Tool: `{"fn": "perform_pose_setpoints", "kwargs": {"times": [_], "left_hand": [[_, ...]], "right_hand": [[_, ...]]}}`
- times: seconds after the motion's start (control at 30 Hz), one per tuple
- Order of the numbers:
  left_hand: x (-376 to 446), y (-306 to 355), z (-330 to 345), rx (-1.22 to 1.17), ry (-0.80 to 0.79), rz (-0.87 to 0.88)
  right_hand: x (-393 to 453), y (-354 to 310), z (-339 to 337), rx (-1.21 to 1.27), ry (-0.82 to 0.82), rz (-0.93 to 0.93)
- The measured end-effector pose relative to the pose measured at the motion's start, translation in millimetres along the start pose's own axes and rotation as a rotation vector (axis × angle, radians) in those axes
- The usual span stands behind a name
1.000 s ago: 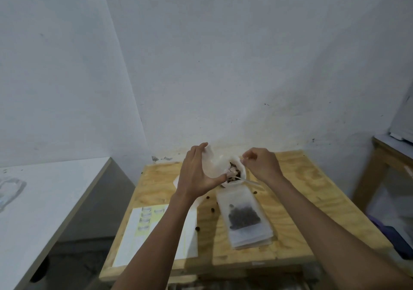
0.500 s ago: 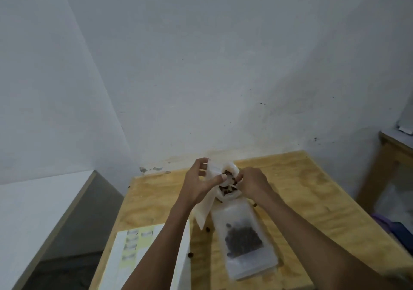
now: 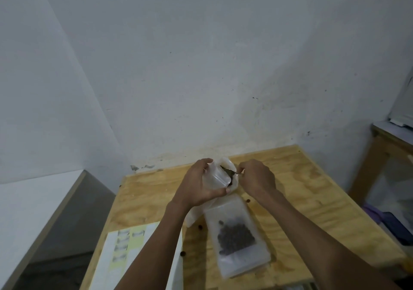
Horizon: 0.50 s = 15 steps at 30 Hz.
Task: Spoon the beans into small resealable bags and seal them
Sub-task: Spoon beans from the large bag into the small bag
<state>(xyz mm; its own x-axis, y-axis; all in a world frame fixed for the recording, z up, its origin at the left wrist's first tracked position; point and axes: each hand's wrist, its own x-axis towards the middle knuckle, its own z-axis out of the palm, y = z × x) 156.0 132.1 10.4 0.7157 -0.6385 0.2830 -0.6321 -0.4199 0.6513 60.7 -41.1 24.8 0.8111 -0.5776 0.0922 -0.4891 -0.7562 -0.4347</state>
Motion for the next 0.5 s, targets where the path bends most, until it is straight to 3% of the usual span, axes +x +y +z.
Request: {"fn": "perform_pose_setpoints", "kwargs": {"times": [0.17, 0.5], "left_hand": [[-0.5, 4.4, 1.8, 0.003, 0.007, 0.044], [29.5, 23.5, 7.4, -0.091, 0.065, 0.075]], "right_hand": [[-6.7, 8.5, 8.7, 0.026, 0.023, 0.052], [2.5, 16.7, 14.4, 0.319, -0.181, 0.122]]}}
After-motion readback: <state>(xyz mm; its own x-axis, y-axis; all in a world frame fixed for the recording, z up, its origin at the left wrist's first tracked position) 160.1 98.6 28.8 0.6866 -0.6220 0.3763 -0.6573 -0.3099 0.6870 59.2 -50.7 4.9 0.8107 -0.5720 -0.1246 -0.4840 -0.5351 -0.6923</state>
